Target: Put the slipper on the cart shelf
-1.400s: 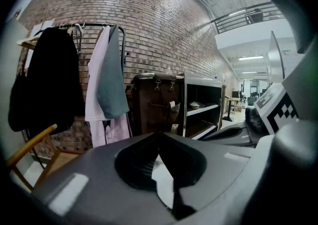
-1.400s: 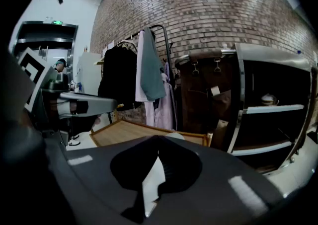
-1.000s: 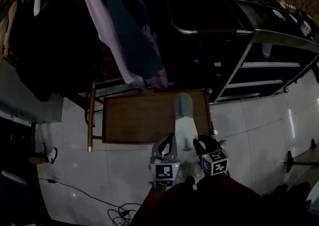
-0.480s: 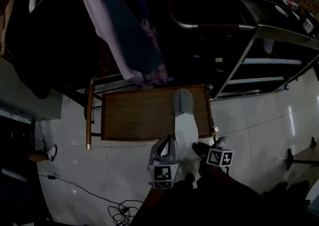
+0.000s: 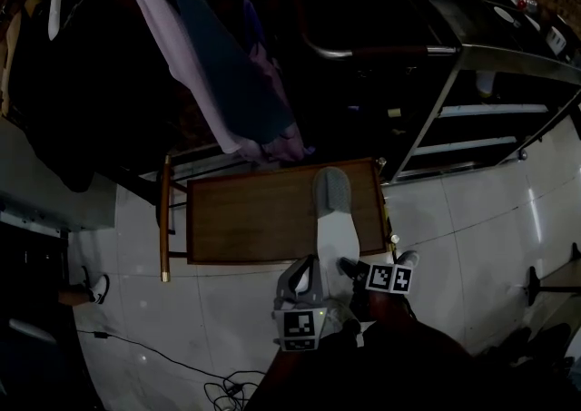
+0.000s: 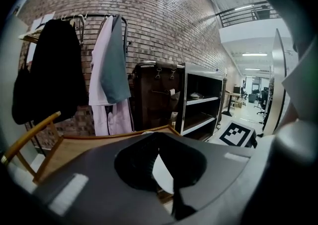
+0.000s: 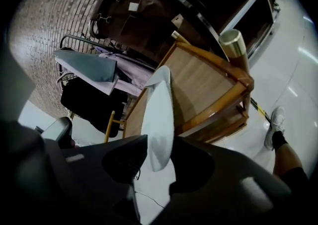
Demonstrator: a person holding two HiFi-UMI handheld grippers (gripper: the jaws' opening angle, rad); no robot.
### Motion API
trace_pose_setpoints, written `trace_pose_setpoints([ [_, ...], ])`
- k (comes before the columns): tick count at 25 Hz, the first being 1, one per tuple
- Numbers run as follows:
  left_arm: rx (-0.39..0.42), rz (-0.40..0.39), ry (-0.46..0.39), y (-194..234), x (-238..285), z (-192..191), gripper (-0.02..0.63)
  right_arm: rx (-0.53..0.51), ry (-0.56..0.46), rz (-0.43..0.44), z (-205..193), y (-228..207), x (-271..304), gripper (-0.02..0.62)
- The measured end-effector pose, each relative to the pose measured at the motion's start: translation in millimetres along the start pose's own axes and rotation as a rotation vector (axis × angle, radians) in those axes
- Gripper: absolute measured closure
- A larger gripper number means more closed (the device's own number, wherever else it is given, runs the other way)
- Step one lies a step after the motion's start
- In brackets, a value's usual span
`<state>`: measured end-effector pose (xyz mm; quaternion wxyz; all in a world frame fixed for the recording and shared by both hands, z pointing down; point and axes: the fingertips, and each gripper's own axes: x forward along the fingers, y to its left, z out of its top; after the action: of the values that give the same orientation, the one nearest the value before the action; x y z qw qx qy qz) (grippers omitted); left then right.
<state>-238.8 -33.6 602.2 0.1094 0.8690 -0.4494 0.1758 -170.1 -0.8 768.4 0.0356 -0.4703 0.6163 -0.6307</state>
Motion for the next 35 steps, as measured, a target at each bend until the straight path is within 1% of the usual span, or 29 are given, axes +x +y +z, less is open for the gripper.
trace_pose_setpoints([
  [1,0.001,0.000,-0.001,-0.1,0.1,0.2,0.592,0.003,-0.002,-0.005,0.7,-0.7,1.4,0.476],
  [2,0.001,0.001,-0.002,-0.3,0.2,0.1,0.592,0.006,-0.001,-0.008,0.7,-1.4,2.5,0.490],
  [7,-0.007,0.002,-0.005,0.0,0.9,-0.4,0.592,0.005,0.003,0.016,1.8,3.1,0.8,0.516],
  [12,-0.018,-0.001,0.008,0.2,1.4,-3.8,0.592,-0.082,-0.007,0.026,5.7,18.6,-9.9,0.543],
  [17,-0.024,-0.004,0.004,-2.4,3.1,-2.7,0.592,-0.145,-0.044,0.047,17.6,36.6,-18.3,0.551],
  [22,-0.077,-0.005,-0.010,-1.3,1.0,-2.4,0.592,-0.198,-0.081,0.065,26.1,57.3,-28.4,0.554],
  [26,-0.078,0.008,-0.025,4.5,-5.7,5.0,0.592,-0.303,-0.147,0.037,38.8,76.2,-51.3,0.555],
  [30,-0.076,0.022,-0.041,8.9,-12.5,12.3,0.592,-0.412,-0.233,0.037,50.6,99.1,-75.6,0.555],
  [35,-0.146,0.034,-0.100,10.2,-14.3,31.7,0.592,-0.589,-0.373,0.009,70.5,123.8,-107.9,0.555],
])
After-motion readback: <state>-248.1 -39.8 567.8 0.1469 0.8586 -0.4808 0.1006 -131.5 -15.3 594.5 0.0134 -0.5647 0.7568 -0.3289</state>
